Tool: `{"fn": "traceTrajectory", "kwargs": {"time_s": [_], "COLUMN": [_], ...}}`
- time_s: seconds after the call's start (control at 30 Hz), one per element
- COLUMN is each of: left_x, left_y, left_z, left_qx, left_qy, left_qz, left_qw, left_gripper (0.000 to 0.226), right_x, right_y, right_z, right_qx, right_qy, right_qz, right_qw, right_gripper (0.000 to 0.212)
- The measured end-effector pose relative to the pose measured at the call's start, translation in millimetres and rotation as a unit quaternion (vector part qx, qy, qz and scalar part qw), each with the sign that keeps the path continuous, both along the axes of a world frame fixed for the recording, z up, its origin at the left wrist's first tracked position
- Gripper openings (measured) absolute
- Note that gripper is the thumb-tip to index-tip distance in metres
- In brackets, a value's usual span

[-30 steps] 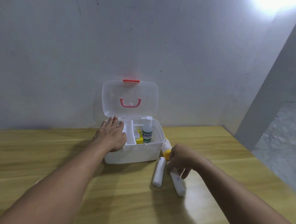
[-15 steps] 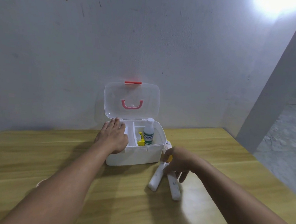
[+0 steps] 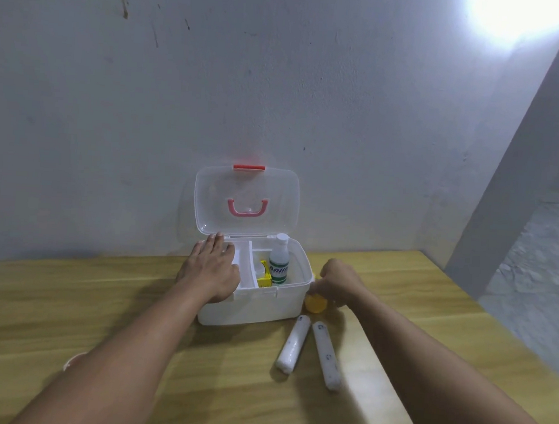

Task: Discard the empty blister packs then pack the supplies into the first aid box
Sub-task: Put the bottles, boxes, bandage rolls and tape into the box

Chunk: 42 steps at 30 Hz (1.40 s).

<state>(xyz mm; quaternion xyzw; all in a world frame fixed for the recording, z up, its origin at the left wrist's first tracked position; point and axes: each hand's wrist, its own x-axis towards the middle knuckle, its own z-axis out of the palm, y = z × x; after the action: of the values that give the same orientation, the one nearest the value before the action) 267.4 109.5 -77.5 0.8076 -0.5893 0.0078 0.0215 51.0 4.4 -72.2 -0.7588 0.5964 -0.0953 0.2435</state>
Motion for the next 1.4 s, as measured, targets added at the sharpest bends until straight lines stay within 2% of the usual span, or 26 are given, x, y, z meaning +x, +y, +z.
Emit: {"fn": "traceTrajectory", "kwargs": {"time_s": [0.1, 0.17, 0.23, 0.3, 0.4, 0.5, 0.6, 0.73, 0.83, 0.97, 1.07, 1.13, 1.23, 1.3, 1.33, 1.4], "left_x": [-0.5, -0.6, -0.3, -0.4, -0.5, -1.5, -2.2, -2.7, -2.4, -2.1, -1.8, -1.5, -1.9, -2.1, -1.9, -1.3], "left_y": [-0.2, 0.1, 0.0, 0.3, 0.5, 1.2, 1.8, 2.1, 2.0, 1.8, 1.7, 1.7, 2.7, 2.7, 2.5, 2.3], "left_z": [0.3, 0.4, 0.4, 0.5, 0.4, 1.0, 2.3, 3.1, 2.7, 2.0, 2.4, 2.7, 2.9, 2.7, 2.7, 2.3], "left_qx": [-0.001, -0.001, -0.001, 0.000, 0.003, 0.003, 0.003, 0.002, 0.000, -0.001, -0.003, -0.005, -0.003, -0.003, -0.003, -0.003], "left_qy": [-0.001, 0.000, 0.003, 0.003, 0.003, 0.001, 0.004, 0.007, 0.007, 0.006, 0.007, 0.009, 0.009, 0.009, 0.009, 0.008], "left_qz": [0.001, 0.001, 0.000, 0.000, 0.002, 0.002, 0.003, 0.003, 0.002, 0.002, 0.002, 0.001, 0.001, -0.001, -0.001, -0.002], "left_qw": [1.000, 1.000, 1.000, 1.000, 1.000, 1.000, 1.000, 1.000, 1.000, 1.000, 1.000, 1.000, 1.000, 1.000, 1.000, 1.000], "left_gripper": [0.059, 0.059, 0.059, 0.059, 0.059, 0.059, 0.059, 0.059, 0.059, 0.059, 0.059, 0.059, 0.059, 0.058, 0.058, 0.058], "right_x": [-1.4, -7.9, -13.9, -16.3, -12.0, -1.0, 10.2, 19.2, 22.7, 23.9, 22.9, 20.0, 8.1, -2.6, -6.6, -10.4], "right_y": [-5.3, -6.5, -8.0, -6.8, 0.4, 12.0, 22.0, 26.1, 24.6, 21.1, 21.7, 23.9, 26.2, 28.3, 30.0, 38.1], "right_z": [-1.8, 1.5, 12.5, 30.4, 54.7, 62.2, 54.2, 37.6, 31.1, 32.5, 38.8, 40.2, 38.3, 35.6, 33.3, 24.8], "right_qx": [0.087, 0.086, 0.055, 0.037, -0.004, -0.062, -0.114, -0.179, -0.215, -0.192, -0.157, -0.137, -0.184, -0.191, -0.150, -0.005], "right_qy": [-0.118, -0.189, -0.288, -0.386, -0.431, -0.386, -0.273, -0.123, -0.014, -0.005, -0.019, -0.068, -0.138, -0.086, -0.031, 0.058], "right_qz": [-0.033, -0.077, -0.111, -0.112, -0.036, 0.064, 0.132, 0.192, 0.194, 0.179, 0.189, 0.185, 0.068, 0.000, 0.000, 0.035], "right_qw": [0.989, 0.975, 0.950, 0.915, 0.902, 0.918, 0.946, 0.957, 0.957, 0.965, 0.969, 0.971, 0.971, 0.978, 0.988, 0.998], "right_gripper": [0.022, 0.023, 0.035, 0.059, 0.067, 0.072, 0.065, 0.057, 0.051, 0.031, 0.036, 0.042, 0.030, 0.027, 0.023, 0.016]}}
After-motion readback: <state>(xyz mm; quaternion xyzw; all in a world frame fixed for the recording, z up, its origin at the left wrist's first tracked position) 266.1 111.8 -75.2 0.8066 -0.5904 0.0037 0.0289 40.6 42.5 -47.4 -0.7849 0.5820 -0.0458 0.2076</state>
